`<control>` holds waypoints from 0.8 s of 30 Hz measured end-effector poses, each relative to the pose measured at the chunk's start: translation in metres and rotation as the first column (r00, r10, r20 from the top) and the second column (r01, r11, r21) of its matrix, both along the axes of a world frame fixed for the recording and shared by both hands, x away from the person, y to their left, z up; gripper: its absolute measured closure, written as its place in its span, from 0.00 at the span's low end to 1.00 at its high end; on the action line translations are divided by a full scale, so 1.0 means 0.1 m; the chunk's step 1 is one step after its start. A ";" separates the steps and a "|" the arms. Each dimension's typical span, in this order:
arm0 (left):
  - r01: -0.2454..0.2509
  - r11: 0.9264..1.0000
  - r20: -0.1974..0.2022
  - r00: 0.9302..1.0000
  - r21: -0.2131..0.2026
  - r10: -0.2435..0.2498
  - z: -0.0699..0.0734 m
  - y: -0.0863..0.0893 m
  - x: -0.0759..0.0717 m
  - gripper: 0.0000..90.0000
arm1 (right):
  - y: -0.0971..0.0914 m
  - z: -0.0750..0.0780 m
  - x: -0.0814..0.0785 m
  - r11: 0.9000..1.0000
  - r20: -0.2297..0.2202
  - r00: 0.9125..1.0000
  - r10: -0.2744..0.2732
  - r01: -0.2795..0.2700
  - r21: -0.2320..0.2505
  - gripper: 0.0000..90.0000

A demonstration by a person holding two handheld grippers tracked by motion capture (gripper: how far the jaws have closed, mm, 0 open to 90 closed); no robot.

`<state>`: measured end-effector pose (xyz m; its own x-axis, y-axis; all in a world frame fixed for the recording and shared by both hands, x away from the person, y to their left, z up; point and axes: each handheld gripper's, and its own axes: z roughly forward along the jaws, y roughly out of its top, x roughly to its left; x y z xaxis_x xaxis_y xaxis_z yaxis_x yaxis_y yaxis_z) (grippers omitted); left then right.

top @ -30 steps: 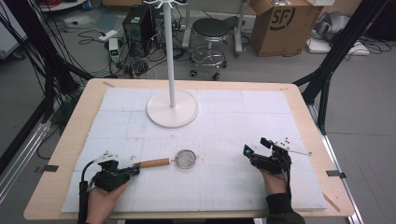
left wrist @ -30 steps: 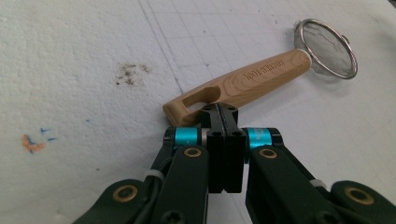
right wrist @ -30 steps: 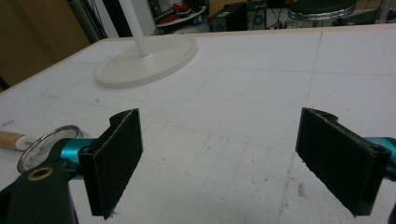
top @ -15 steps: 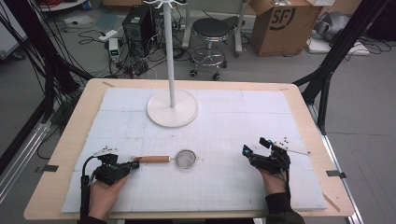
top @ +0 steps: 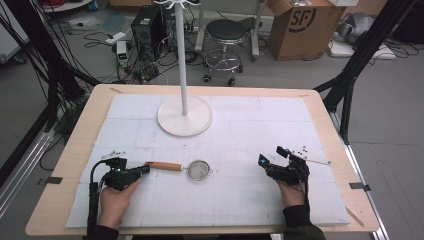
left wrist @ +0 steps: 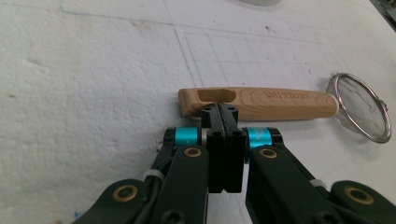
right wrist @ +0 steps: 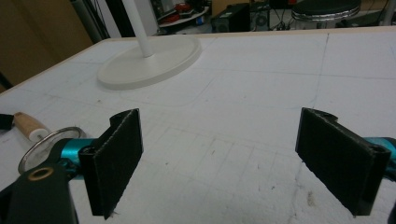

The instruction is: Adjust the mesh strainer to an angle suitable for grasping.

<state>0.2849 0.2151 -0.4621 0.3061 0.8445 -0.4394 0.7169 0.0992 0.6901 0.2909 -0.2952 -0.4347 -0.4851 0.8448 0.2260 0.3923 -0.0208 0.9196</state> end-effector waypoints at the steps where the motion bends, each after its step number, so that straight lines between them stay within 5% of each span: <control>1: 0.001 1.000 0.000 1.000 0.000 -0.001 0.00 0.00 0.02 1.00 | 0.01 0.00 0.00 1.000 -0.004 1.000 -0.001 0.001 0.000 0.16; 24: -0.018 1.000 -0.008 1.000 -0.009 0.018 -0.01 -0.04 0.25 1.00 | 0.08 -0.02 0.06 1.000 -0.006 1.000 0.020 -0.020 -0.016 0.16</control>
